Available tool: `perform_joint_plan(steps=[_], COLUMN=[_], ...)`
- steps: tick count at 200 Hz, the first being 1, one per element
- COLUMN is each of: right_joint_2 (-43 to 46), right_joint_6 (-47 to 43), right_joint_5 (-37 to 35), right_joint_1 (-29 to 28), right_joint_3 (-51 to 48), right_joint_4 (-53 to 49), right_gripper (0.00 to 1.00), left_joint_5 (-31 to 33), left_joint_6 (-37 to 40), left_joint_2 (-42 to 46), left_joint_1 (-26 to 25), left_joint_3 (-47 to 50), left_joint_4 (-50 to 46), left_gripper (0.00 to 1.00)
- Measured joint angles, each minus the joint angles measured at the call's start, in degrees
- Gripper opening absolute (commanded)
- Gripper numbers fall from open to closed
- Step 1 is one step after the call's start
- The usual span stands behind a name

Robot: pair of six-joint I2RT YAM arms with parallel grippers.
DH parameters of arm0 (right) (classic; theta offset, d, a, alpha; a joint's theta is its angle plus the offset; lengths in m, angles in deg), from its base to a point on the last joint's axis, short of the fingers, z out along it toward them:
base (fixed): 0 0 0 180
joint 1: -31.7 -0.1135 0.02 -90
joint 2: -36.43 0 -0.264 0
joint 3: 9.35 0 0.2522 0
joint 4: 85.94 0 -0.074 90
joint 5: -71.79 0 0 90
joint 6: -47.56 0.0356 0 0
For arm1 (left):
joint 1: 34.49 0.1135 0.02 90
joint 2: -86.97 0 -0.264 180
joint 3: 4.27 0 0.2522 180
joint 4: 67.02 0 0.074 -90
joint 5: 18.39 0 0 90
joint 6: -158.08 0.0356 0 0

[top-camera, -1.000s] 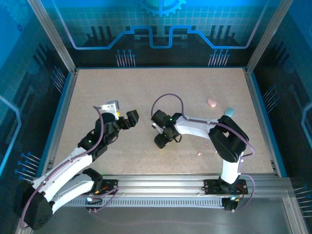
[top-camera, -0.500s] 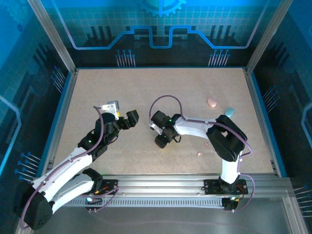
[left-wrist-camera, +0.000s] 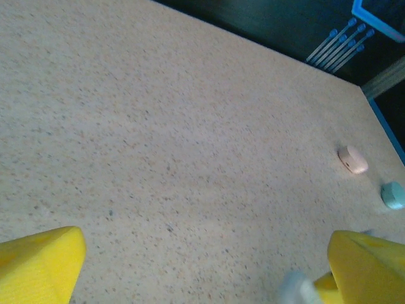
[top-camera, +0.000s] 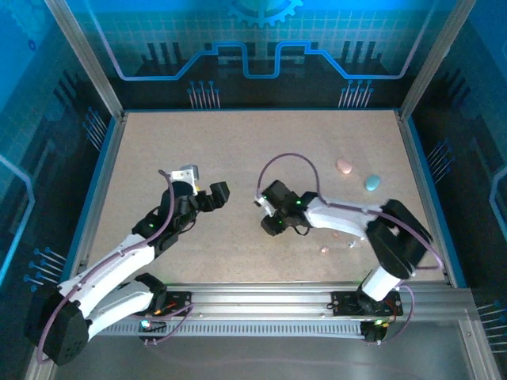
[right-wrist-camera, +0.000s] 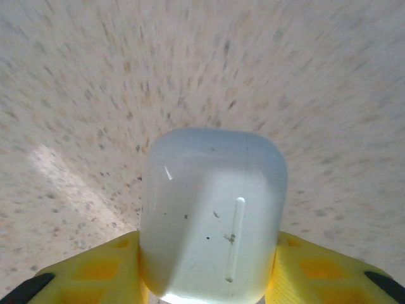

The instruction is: Insert the wireless bluetooth earbuds into the charging case

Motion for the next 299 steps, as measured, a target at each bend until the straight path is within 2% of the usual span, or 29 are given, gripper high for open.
perform_joint_plan(steps=[23,62,87,96,110,130,204,233,269,285,299], right_joint_2=[10.08,22.77,24.48,24.48,24.46,24.46,24.13,23.87,23.89,23.93,24.02], right_joint_6=[-3.04,-14.34,-22.10,-24.96,-28.33,-31.78,-34.71,-34.80,-34.80,-34.82,-34.82], right_joint_5=[0.52,2.64,3.37,3.41,3.58,4.17,6.43,6.43,6.91,7.48,7.72], right_joint_1=[0.42,0.48,0.48,0.48,0.48,0.48,0.48,0.48,0.48,0.48,0.48], right_joint_3=[-3.28,-11.30,-12.68,-12.55,-12.20,-11.19,-8.66,-8.20,-7.98,-7.98,-7.93], right_joint_4=[5.99,18.82,22.56,23.02,22.93,23.02,22.88,22.45,22.47,22.40,22.29], right_gripper=[0.43,0.44,0.44,0.44,0.44,0.44,0.45,0.46,0.46,0.47,0.47], left_joint_5=[-5.22,-19.28,-28.04,-30.77,-34.25,-37.73,-41.29,-41.55,-41.48,-40.96,-40.19], left_joint_6=[0.55,2.49,2.84,2.89,3.48,4.24,6.84,8.28,9.79,10.38,10.64], left_joint_2=[-0.92,-2.56,-3.56,-3.89,-4.52,-5.62,-8.96,-10.01,-11.74,-12.13,-12.35], left_joint_1=[0.00,0.00,0.00,0.00,0.00,0.00,-1.64,-2.60,-3.58,-3.85,-3.93], left_joint_3=[-1.49,-3.76,-5.16,-5.88,-7.21,-9.03,-12.31,-13.66,-15.26,-15.72,-15.93], left_joint_4=[0.11,2.58,4.09,4.44,4.76,4.70,2.27,1.27,-0.85,-1.73,-2.19], left_gripper=[0.96,0.83,0.79,0.74,0.69,0.67,0.61,0.50,0.43,0.35,0.25])
